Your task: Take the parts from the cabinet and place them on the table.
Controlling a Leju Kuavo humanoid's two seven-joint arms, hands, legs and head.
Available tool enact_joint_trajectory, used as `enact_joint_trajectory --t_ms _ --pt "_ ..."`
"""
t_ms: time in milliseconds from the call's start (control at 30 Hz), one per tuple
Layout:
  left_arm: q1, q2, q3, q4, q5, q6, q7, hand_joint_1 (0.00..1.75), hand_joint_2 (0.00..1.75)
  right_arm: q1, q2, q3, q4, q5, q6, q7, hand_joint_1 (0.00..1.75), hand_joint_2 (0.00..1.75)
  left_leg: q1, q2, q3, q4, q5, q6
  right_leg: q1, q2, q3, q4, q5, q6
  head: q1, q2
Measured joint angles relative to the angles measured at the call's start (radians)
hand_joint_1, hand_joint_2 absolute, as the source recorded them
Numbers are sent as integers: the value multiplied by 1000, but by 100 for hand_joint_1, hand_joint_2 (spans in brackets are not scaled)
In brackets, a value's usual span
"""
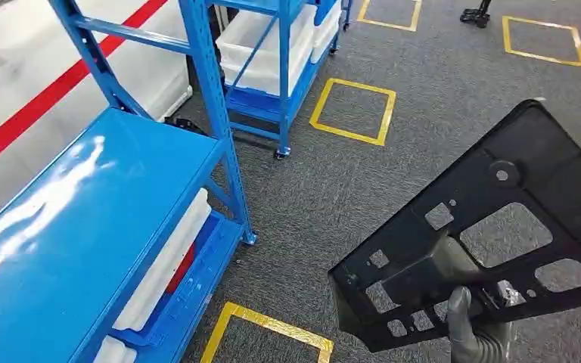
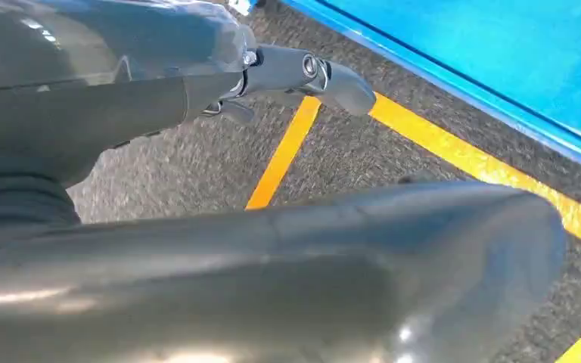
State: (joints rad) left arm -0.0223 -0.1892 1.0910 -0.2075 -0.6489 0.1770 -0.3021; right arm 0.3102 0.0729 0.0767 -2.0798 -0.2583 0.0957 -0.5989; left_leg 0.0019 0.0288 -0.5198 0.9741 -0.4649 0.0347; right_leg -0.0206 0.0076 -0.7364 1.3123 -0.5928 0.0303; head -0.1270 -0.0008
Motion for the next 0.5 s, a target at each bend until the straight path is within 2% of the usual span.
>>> enact_joint_trajectory --t_ms 33,67,100,133,167,200,233,300,333,367,400,433,500 --pt "0 0 1 0 -1 -3 -2 0 0 0 -3 0 4 -2 -5 0 175 175 -1 14 0 0 0 0 -2 -1 -6 18 4 3 0 0" --pt "-1 0 1 0 -3 -7 -3 0 0 0 -3 0 6 -3 -8 0 175 175 -1 26 0 1 -1 -2 -4 -4 9 -6 24 4 0 0" --pt "-3 0 0 0 -8 -11 -4 0 0 0 -5 0 9 -5 -13 0 175 175 0 43 1 3 -4 -6 -5 -13 65 -103 75 5 0 0" --pt "-3 0 0 0 -11 -14 -4 0 0 1 -5 0 9 -6 -14 -1 175 175 0 53 3 6 -7 -9 -4 -30 115 -189 109 4 0 0" --pt "-4 0 0 0 -13 -18 -5 0 0 0 -6 0 9 -6 -15 -2 175 175 -1 62 5 11 -12 -13 -3 -70 165 -271 132 2 0 0" --pt "-3 0 0 0 -13 -20 -6 0 0 -1 -6 0 9 -6 -17 -2 175 175 -10 72 4 18 -20 -23 10 -91 174 -295 118 -9 0 0" --pt "-3 1 0 0 -14 -21 -6 0 0 3 -6 0 8 -7 -18 -3 175 175 -9 80 7 18 -21 -28 10 -73 171 -295 121 -20 0 0" --pt "-8 1 0 0 -13 -24 -7 0 0 8 -7 -1 8 -7 -18 -3 175 175 -9 100 13 15 -23 -36 14 -52 165 -294 122 -28 0 0" --pt "-11 1 0 0 -13 -24 -7 0 0 11 -9 -2 8 -7 -18 -3 175 175 -9 111 16 16 -26 -42 9 -41 166 -300 126 -36 0 0" --pt "-12 2 1 0 -10 -24 -8 0 0 17 -10 -2 8 -7 -16 -4 175 175 -1 73 12 29 -40 -51 4 -29 170 -305 131 -44 0 0" --pt "-12 2 1 0 -10 -24 -9 0 0 15 -11 -2 8 -7 -15 -5 175 175 1 13 -4 68 -71 -54 3 -19 168 -306 132 -48 0 0" --pt "-11 2 2 0 -6 -23 -9 0 0 13 -11 -2 9 -7 -14 -5 175 175 2 -12 -39 149 -118 -55 4 -8 166 -306 133 -52 0 0" --pt "-9 1 4 0 1 -21 -8 0 0 12 -11 -1 11 -7 -12 -5 175 175 2 -21 -116 312 -184 -57 8 18 164 -305 135 -54 0 0"
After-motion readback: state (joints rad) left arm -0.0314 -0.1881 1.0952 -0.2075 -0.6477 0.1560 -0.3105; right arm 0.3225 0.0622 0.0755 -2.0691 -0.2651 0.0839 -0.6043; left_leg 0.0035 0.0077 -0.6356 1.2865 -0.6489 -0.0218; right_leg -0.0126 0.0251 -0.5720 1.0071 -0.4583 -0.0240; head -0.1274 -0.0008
